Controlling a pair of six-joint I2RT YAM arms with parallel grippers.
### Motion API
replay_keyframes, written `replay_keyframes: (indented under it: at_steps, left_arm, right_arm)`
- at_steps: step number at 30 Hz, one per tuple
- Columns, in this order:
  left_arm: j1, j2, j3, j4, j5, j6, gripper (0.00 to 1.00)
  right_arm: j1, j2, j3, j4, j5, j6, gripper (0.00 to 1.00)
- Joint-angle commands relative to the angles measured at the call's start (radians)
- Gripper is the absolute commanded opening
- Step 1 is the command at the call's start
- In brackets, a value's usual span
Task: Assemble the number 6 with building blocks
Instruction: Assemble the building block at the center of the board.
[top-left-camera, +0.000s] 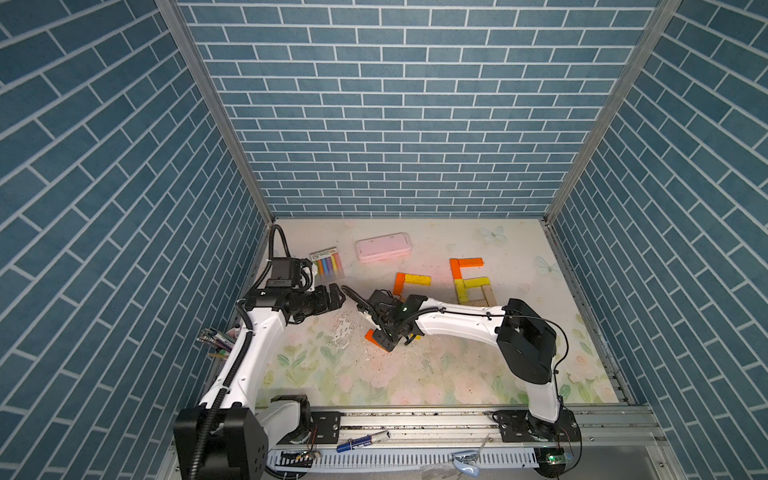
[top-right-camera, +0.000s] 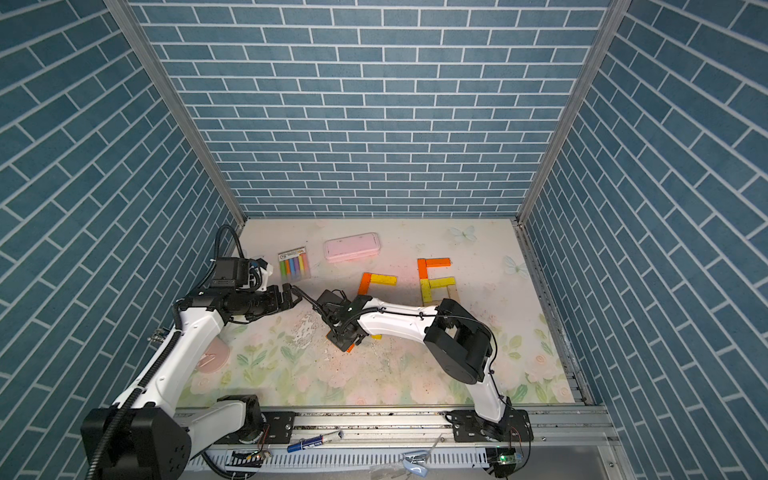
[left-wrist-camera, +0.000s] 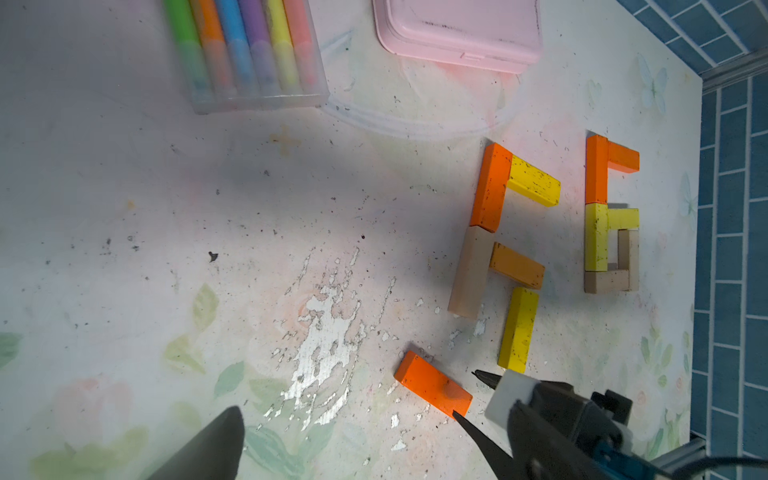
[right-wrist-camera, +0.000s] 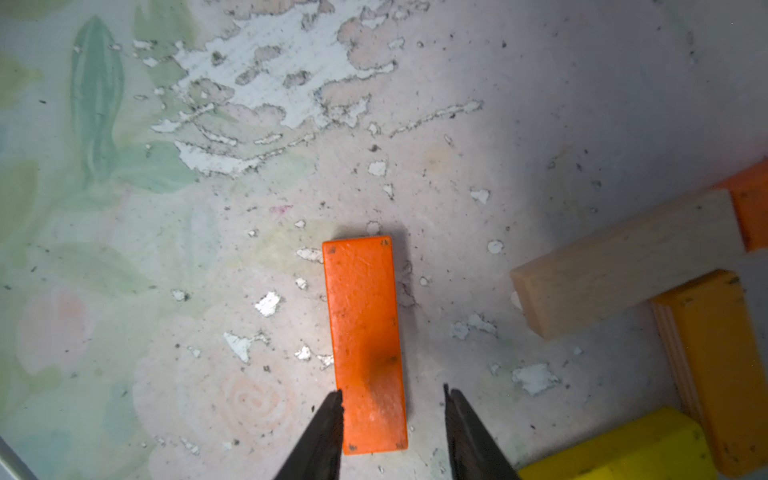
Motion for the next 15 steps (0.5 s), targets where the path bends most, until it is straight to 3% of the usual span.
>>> replay_keyframes:
  at_steps: [1,8,15]
  left_arm:
    - [0.037,0.001,0.001,-0.033,-0.076,-0.011,0.99]
    - [0.11,0.015,0.015,-0.059,-0.14,-0.031,0.99]
    - [0.13,0.005,0.012,-0.054,-0.136,-0.032,0.99]
  right_arm:
    - [0.011,0.041,0.027,-0.043,0.005,0.028,0.42]
    - [0.021,0.095,0.073,-0.067,0.021,0.026,0.42]
    - [0.027,0.118,0.083,-0.093,0.016,0.004,0.33]
